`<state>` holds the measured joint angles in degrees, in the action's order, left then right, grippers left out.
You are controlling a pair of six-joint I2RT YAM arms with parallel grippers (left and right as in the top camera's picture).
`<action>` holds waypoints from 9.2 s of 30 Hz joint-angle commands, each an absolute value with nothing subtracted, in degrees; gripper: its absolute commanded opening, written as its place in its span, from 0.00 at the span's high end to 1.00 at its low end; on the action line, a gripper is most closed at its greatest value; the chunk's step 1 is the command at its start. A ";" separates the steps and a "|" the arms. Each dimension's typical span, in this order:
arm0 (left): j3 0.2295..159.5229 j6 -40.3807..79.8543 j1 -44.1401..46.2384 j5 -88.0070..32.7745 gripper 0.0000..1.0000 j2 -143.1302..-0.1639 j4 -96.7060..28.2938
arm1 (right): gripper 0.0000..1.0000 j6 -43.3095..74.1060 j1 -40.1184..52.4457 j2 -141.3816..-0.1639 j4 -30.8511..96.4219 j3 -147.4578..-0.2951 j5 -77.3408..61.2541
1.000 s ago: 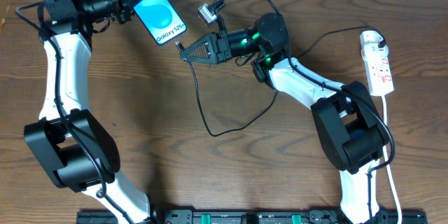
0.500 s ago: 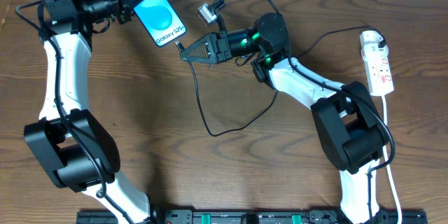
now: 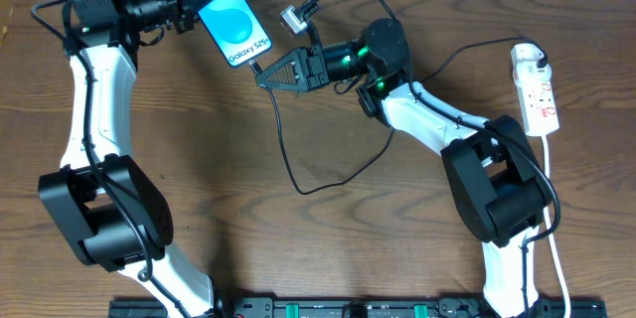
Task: Plug charger to phone and switch on socket
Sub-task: 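Push the phone's charging port down onto the plug with the left gripper, then open the right gripper and retract it toward the power strip, then lower the plugged phone with the left gripper onto the table center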
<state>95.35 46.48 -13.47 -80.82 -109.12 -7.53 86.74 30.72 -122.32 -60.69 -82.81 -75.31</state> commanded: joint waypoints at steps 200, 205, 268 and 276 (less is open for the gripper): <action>86.00 30.52 14.94 -49.95 0.92 -122.63 -12.08 | 0.01 30.59 12.49 -75.66 59.64 -79.79 0.05; 86.00 33.98 16.60 -48.97 0.92 -124.27 -11.44 | 0.01 30.59 12.86 -75.66 59.46 -79.79 0.05; 85.93 35.62 22.44 -26.68 0.24 -133.99 -28.14 | 0.01 30.11 13.23 -75.66 60.14 -79.79 0.05; 85.93 33.67 22.44 -22.44 0.21 -133.99 -31.51 | 0.01 30.11 13.23 -75.66 60.29 -79.79 0.03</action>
